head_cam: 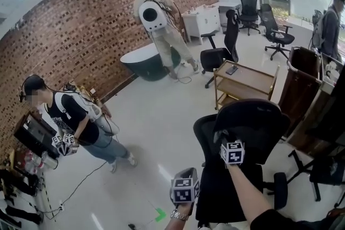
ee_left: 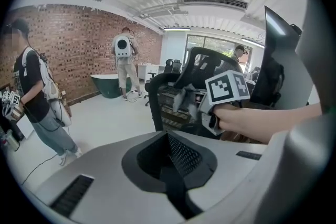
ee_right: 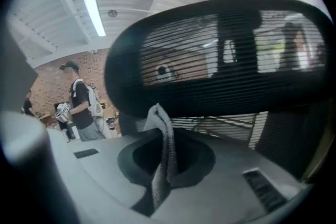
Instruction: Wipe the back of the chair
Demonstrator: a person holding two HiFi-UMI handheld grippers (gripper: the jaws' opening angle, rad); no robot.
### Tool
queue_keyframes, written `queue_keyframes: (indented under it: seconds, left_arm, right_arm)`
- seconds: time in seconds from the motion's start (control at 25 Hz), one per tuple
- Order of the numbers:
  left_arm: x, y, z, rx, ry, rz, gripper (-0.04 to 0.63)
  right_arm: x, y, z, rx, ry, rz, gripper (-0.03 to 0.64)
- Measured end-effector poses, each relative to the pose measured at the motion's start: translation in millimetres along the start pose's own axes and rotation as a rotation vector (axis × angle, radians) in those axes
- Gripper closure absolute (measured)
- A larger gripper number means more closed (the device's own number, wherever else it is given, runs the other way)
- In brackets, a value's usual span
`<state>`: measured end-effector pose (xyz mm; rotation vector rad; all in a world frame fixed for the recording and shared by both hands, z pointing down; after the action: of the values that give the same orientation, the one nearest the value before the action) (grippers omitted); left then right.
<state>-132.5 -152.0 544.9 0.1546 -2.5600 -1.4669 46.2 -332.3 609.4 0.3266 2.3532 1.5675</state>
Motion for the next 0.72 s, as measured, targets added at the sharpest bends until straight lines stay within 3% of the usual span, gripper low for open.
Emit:
queue_keyframes:
  seconds: [0.28, 0.44, 0.6, 0.72]
  left_arm:
    - [-20, -7, -20, 0.006, 0.063, -0.015, 0.595]
    - [-39, -9, -28, 0.011, 0.096, -0.027, 0.595]
    - [-47, -8, -30, 0.01, 0.105, -0.027, 0.595]
    - [-46, -4, -28, 0.009, 0.09, -0.019, 0.594]
  right_arm:
    - [-164, 7, 77, -0.045, 0.355, -0.093, 0.603]
    - [-230, 30, 122, -0.014, 0.48, -0.155, 0.603]
    - [-230, 28, 147, -0.049, 0.49, -0.171, 0.603]
    - [-177, 31, 135, -0.06, 0.367, -0.169, 0.603]
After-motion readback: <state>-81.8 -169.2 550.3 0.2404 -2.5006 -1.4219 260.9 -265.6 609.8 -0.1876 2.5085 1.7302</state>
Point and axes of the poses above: the fingertips, and each gripper's own axes: z backward along the fingers, x to its left, y out of its underside, the point moved 7 cm from there along z, backward along the fingers, and after that the axes turned 1 degree about x, right-handed, at the moved point
